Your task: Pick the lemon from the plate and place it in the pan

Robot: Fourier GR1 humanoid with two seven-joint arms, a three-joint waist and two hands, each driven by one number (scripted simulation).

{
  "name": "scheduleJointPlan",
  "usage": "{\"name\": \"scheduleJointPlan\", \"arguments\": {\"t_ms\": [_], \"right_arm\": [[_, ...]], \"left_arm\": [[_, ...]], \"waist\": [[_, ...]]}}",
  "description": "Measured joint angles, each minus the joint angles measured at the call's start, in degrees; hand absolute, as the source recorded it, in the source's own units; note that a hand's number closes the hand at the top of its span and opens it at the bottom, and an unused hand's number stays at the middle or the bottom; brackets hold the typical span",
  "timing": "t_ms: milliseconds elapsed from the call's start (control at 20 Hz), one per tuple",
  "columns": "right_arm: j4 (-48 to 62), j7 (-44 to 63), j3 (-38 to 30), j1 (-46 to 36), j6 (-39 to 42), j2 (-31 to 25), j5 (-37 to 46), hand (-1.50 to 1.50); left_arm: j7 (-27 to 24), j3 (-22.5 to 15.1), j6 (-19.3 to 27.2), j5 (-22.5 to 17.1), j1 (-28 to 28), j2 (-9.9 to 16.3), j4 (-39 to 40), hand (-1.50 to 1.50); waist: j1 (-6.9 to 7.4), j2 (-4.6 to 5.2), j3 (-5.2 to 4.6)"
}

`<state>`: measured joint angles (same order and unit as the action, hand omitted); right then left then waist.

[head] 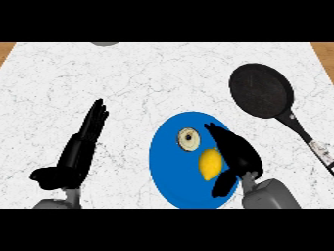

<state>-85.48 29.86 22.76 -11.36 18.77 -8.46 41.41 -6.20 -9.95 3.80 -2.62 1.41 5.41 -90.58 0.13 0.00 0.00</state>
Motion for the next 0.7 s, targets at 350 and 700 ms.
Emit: {"name": "scheduleJointPlan", "arguments": {"t_ms": [350, 700], "right_arm": [[7.1, -3.0, 0.0, -1.9, 0.0, 1.6, 3.5, 1.50], [11.6, -8.3, 0.8, -4.9, -0.8, 0.5, 7.9, 1.50]], "left_arm": [[0.6, 0.2, -0.1, 1.2, 0.2, -1.2, 0.1, 0.00], [0.4, 0.9, -0.8, 1.3, 0.6, -1.6, 0.9, 0.00]], "waist": [[0.07, -0.32, -0.25], [-0.01, -0.90, -0.65]]}}
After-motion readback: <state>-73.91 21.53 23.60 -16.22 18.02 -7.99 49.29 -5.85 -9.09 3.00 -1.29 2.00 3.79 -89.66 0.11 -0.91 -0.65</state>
